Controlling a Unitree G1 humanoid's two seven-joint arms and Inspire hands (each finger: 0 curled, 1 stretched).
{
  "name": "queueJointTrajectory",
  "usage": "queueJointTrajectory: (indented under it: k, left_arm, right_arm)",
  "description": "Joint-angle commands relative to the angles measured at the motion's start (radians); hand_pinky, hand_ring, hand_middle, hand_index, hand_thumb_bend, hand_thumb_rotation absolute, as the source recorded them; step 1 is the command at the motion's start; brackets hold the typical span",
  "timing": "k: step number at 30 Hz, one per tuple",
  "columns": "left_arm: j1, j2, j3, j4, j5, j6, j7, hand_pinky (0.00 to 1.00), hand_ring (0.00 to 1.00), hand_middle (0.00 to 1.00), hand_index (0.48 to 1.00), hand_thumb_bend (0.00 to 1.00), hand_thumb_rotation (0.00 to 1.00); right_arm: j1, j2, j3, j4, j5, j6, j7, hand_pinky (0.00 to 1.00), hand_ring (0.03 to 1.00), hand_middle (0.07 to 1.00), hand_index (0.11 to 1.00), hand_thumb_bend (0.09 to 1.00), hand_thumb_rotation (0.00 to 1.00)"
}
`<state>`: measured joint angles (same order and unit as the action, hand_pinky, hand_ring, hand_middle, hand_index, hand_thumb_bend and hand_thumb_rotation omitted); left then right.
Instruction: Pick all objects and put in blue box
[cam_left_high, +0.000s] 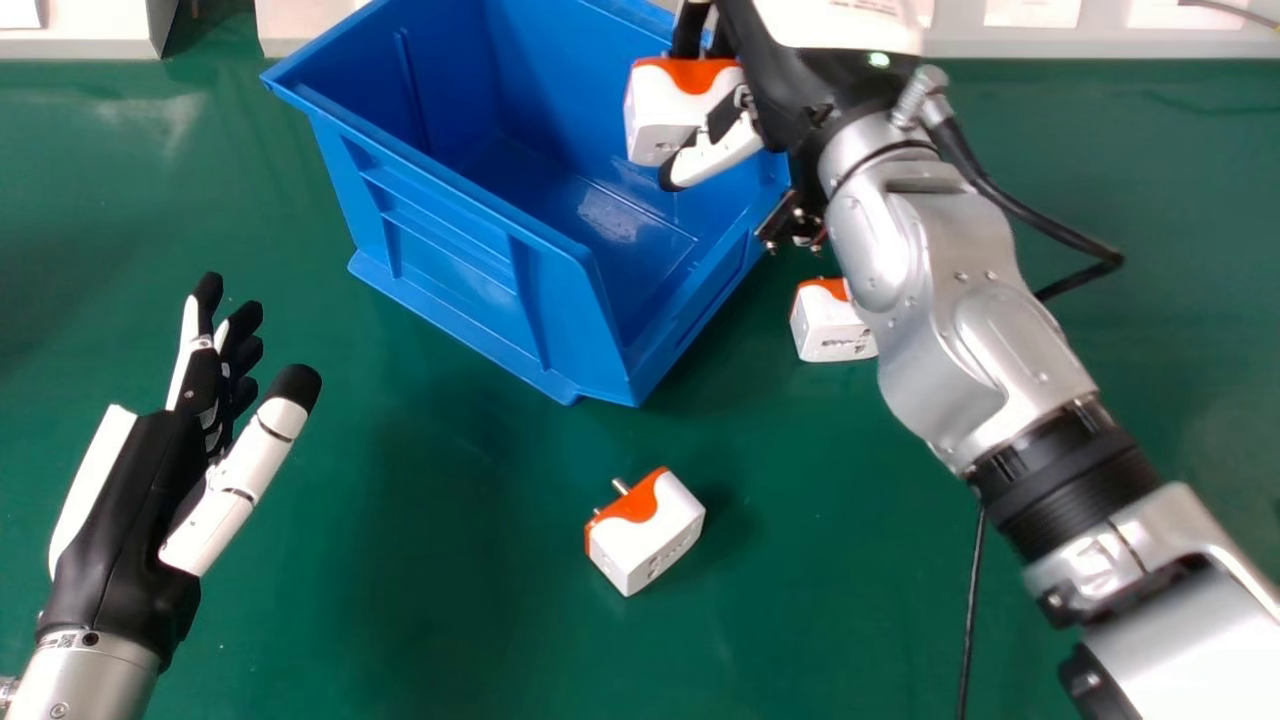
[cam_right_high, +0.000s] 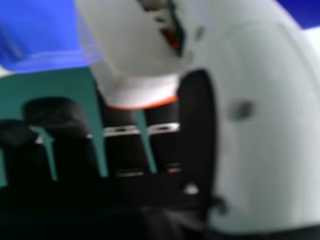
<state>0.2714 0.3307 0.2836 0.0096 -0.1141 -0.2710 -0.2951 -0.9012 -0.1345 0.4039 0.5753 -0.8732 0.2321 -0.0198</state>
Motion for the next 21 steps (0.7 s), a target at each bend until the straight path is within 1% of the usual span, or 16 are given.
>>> queueJointTrajectory:
  k: [1, 2, 5, 8, 11, 14, 16, 18, 19, 20, 21]
  left_arm:
    - [0.004, 0.003, 0.008, -0.026, -0.006, -0.006, 0.004, 0.99, 1.00, 1.00, 0.994, 0.57, 0.76]
    - [0.006, 0.002, 0.007, -0.029, -0.006, -0.003, 0.006, 0.99, 1.00, 1.00, 0.994, 0.57, 0.76]
    - [0.017, 0.001, 0.005, -0.056, -0.004, 0.009, 0.011, 0.99, 0.99, 1.00, 0.993, 0.57, 0.76]
    - [0.017, 0.000, 0.002, -0.055, -0.001, 0.010, 0.013, 0.99, 0.99, 1.00, 0.993, 0.58, 0.75]
    - [0.016, 0.000, 0.000, -0.053, -0.001, 0.010, 0.014, 0.99, 0.99, 1.00, 0.992, 0.58, 0.75]
    - [0.020, -0.002, -0.003, -0.061, 0.000, 0.010, 0.015, 0.98, 0.99, 1.00, 0.991, 0.59, 0.74]
    - [0.022, -0.003, -0.002, -0.065, -0.001, 0.012, 0.016, 0.98, 0.99, 1.00, 0.990, 0.59, 0.74]
    - [0.025, -0.006, -0.003, -0.071, -0.004, 0.016, 0.016, 0.98, 0.99, 1.00, 0.990, 0.59, 0.74]
    - [0.025, -0.007, -0.004, -0.073, -0.007, 0.018, 0.015, 0.98, 0.99, 1.00, 0.990, 0.59, 0.74]
    - [0.025, -0.008, -0.004, -0.075, -0.008, 0.019, 0.014, 0.98, 0.99, 1.00, 0.990, 0.59, 0.74]
    - [0.026, -0.009, -0.004, -0.077, -0.009, 0.021, 0.014, 0.98, 0.99, 1.00, 0.989, 0.59, 0.73]
  right_arm:
    - [-0.087, 0.020, 0.016, 0.033, 0.004, -0.005, -0.024, 0.04, 0.083, 0.147, 0.469, 0.501, 0.12]
    - [-0.099, 0.025, 0.024, 0.054, 0.004, -0.009, -0.029, 0.04, 0.084, 0.149, 0.469, 0.502, 0.12]
    - [-0.130, 0.035, 0.045, 0.109, 0.005, -0.020, -0.040, 0.04, 0.089, 0.157, 0.470, 0.503, 0.11]
    - [-0.150, 0.043, 0.058, 0.148, 0.013, -0.034, -0.048, 0.05, 0.104, 0.180, 0.471, 0.505, 0.11]
    - [-0.172, 0.056, 0.067, 0.194, 0.029, -0.050, -0.046, 0.07, 0.122, 0.203, 0.472, 0.508, 0.11]
    - [-0.186, 0.065, 0.071, 0.220, 0.041, -0.062, -0.043, 0.08, 0.131, 0.211, 0.473, 0.509, 0.11]
    - [-0.197, 0.071, 0.077, 0.238, 0.048, -0.067, -0.046, 0.09, 0.145, 0.270, 0.477, 0.512, 0.07]
    - [-0.206, 0.077, 0.084, 0.257, 0.052, -0.074, -0.053, 0.09, 0.145, 0.270, 0.477, 0.512, 0.07]
    - [-0.211, 0.080, 0.087, 0.270, 0.054, -0.079, -0.057, 0.10, 0.150, 0.310, 0.477, 0.516, 0.06]
    - [-0.216, 0.083, 0.090, 0.283, 0.056, -0.083, -0.061, 0.10, 0.150, 0.310, 0.477, 0.516, 0.06]
    - [-0.220, 0.084, 0.091, 0.293, 0.057, -0.087, -0.065, 0.10, 0.154, 0.342, 0.477, 0.519, 0.05]
